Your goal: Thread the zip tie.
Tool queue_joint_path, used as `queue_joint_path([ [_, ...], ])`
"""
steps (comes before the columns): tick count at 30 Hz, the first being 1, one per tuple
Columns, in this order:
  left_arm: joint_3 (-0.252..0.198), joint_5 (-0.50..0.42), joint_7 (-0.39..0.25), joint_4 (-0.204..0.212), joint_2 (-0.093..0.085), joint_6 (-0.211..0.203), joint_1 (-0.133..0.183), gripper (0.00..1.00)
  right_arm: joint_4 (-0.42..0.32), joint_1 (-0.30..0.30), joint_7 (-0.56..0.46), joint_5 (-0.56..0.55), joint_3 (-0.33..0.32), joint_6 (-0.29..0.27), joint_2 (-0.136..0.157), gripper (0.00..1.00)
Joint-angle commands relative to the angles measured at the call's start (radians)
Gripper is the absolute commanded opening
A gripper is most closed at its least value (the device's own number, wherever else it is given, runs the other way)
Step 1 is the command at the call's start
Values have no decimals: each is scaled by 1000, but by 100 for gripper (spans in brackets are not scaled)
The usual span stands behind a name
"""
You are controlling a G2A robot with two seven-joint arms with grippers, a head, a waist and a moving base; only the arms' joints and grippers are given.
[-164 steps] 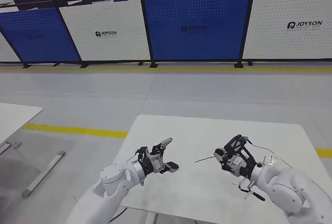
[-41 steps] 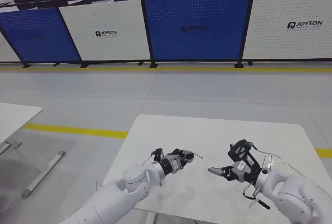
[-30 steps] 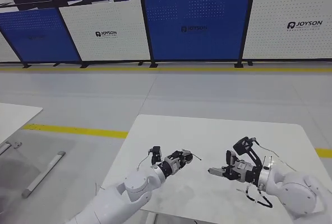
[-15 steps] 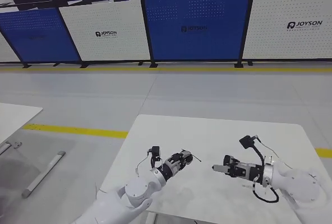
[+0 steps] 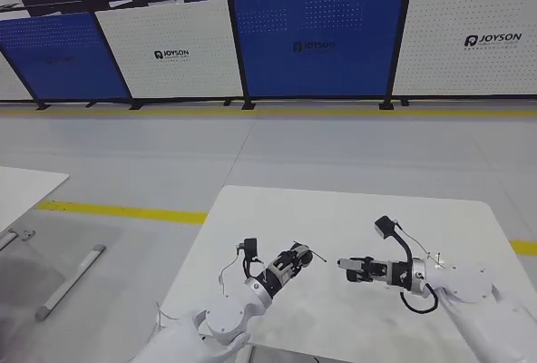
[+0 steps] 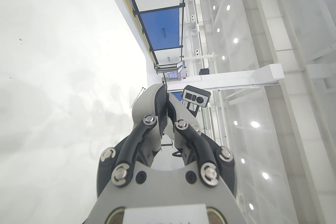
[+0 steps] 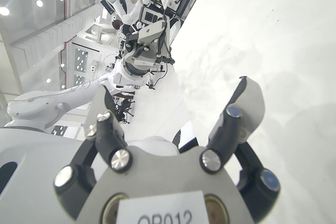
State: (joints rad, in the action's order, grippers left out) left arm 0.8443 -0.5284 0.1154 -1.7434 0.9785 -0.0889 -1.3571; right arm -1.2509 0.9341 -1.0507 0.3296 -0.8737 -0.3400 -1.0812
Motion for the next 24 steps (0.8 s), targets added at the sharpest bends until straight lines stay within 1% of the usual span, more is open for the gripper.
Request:
queue_joint_path([
  [1,0,-1,-1,0,0,0,0,0,-2,1,0,-1,-1,0,1,100],
  [8,0,-1,-1,0,0,0,0,0,-2,1,0,-1,-1,0,1,100],
  [11,0,9,38,2,8,-9,-6,0,-15,15,24,4,-5,0,0,100],
  [14,-8,4,83,-1,19,-10,-8,0,2,14,2,37,-7,0,-7,100],
  [17,-20,3,124,2,32,-5,-3,0,46,-3,-32,75,9,0,-24,100],
  [18,-27,1,132,4,38,-2,0,0,70,-11,-33,95,17,0,-34,100],
  [24,-52,15,165,22,61,15,16,0,157,-65,-30,105,50,0,-85,100],
])
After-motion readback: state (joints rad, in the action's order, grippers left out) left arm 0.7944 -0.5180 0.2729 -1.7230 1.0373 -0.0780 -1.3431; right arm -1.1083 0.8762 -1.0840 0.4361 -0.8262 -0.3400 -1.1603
